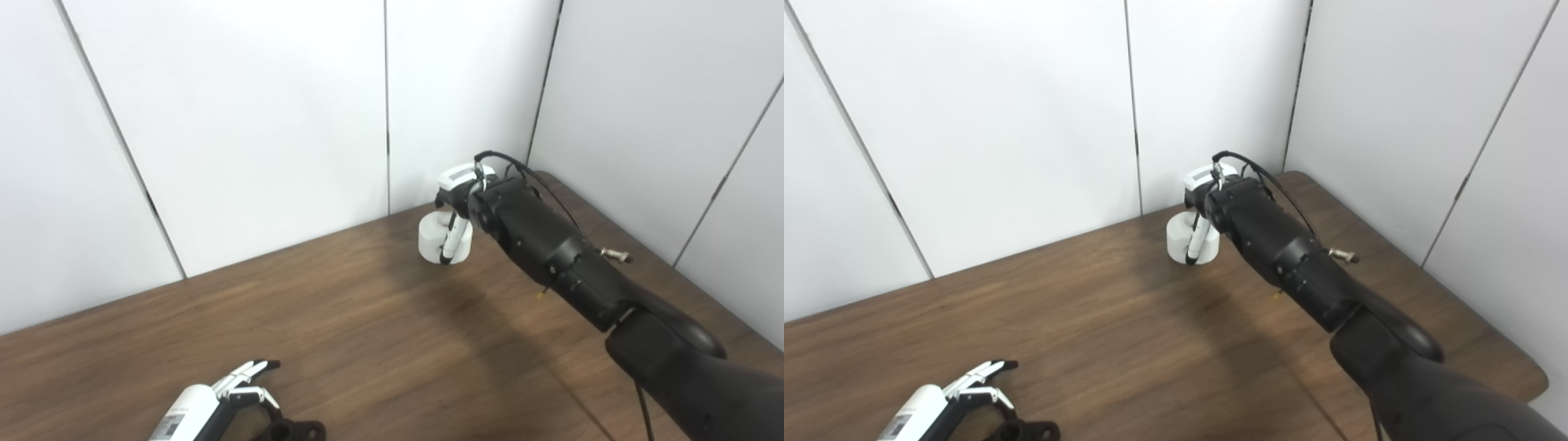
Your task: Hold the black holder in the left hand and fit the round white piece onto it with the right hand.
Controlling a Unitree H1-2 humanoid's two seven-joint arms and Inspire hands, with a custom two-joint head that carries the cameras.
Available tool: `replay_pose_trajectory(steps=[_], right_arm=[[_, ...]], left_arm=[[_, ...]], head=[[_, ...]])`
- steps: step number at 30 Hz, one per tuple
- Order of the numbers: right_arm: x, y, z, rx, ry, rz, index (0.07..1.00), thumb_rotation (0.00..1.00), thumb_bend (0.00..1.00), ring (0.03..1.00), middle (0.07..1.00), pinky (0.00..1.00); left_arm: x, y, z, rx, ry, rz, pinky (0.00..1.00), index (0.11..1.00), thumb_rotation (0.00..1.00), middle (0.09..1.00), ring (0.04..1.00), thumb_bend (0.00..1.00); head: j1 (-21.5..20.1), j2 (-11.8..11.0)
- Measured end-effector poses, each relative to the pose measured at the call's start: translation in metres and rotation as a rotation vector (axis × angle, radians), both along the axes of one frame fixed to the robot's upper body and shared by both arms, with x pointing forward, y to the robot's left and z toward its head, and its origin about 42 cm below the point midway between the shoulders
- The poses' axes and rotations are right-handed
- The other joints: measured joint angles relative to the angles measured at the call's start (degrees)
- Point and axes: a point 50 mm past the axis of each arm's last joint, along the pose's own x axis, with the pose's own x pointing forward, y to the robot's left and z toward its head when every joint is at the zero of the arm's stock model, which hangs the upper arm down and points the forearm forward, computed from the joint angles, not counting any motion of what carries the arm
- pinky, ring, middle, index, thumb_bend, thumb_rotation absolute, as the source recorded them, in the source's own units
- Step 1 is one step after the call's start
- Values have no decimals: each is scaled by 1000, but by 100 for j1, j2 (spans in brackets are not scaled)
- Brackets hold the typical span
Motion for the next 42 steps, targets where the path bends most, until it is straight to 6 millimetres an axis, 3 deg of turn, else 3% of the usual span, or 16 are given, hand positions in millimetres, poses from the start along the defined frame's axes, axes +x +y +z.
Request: replay_pose_trajectory(steps=[12, 35, 40, 42], right_arm=[[-3, -11, -11, 26, 14, -28, 848, 448, 1000, 961, 957, 932], [-4, -7, -21, 83, -4, -23, 819, 433, 992, 947, 938, 925], [-2, -4, -27, 86, -43, -15, 697, 378, 941, 884, 872, 850], [-2, -5, -29, 80, -78, -11, 617, 313, 856, 833, 804, 817]], left_arm=[[-4, 6, 3, 11, 7, -13, 825, 489, 50, 912, 922, 522], [-8, 5, 6, 9, 11, -15, 820, 489, 48, 911, 922, 521], [-10, 4, 6, 7, 14, -13, 810, 488, 48, 907, 918, 521], [-10, 4, 6, 3, 16, -13, 813, 488, 48, 909, 919, 521]], head=[[9, 44], [70, 105], [105, 132], [123, 141]])
